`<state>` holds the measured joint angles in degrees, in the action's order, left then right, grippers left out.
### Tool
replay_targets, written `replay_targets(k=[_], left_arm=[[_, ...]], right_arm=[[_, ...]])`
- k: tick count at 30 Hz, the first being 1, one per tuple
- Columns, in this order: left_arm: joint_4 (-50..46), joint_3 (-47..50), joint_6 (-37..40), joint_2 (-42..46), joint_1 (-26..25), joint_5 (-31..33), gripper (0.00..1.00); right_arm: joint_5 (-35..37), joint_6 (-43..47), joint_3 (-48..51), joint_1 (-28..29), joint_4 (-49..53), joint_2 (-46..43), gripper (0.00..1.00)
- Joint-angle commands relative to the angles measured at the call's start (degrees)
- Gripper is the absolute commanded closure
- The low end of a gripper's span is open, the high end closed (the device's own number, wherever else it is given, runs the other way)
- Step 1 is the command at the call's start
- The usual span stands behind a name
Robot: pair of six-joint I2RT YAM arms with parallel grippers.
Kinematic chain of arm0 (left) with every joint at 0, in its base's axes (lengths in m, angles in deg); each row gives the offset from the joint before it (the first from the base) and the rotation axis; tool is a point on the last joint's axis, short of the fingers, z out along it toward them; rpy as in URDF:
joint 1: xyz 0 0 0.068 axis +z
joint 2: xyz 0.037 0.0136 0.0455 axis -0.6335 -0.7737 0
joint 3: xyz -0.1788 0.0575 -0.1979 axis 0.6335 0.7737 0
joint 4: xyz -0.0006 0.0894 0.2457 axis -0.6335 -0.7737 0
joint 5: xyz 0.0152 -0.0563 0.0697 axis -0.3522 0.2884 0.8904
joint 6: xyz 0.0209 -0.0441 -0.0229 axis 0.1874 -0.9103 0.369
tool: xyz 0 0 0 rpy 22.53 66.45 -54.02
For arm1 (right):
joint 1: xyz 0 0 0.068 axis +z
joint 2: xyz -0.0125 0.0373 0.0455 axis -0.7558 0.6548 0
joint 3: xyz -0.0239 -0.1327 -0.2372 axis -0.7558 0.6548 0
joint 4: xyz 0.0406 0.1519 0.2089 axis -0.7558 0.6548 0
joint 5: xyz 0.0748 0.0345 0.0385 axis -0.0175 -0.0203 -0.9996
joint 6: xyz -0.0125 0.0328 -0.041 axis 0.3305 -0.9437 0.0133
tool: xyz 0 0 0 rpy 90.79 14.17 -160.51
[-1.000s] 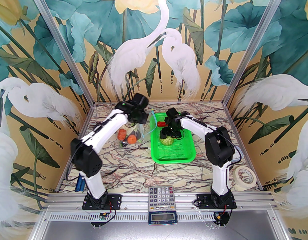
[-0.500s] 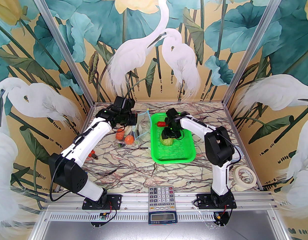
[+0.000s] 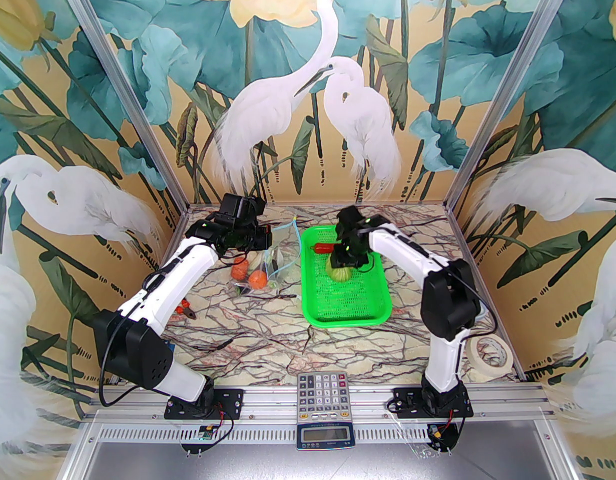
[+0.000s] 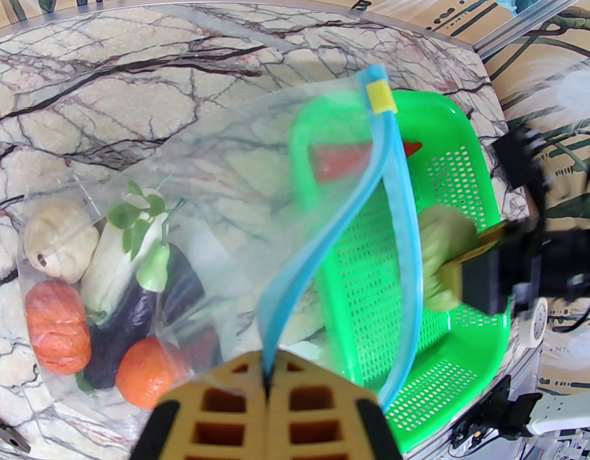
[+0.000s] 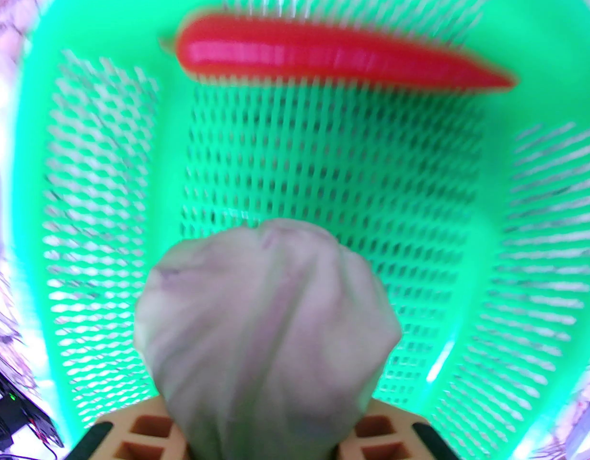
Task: Place the food in the zip-top bag and seal the zipper
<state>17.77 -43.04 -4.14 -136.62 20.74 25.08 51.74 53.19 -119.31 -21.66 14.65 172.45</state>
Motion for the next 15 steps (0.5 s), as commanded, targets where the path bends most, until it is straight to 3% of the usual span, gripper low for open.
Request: replay_targets(k=[1,7,15], left_arm=[[1.6,-0.5,-0.7,0.9,0.8,-2.3,1.00],[2.1,-0.8,-1.6,0.9,1.2,-3.3,1.00],[3.8,-0.8,-3.7,1.1,2.0,-5.6,1.00]], right_arm=[[1.8,0.4,-6.8,0.1,3.1,-4.2,0.70],[-7.3,0.3,-16.7,0.8,2.1,-4.8,0.70],[-20.1,-2.9,-20.3,5.3,-7.3,-3.4,0.70]])
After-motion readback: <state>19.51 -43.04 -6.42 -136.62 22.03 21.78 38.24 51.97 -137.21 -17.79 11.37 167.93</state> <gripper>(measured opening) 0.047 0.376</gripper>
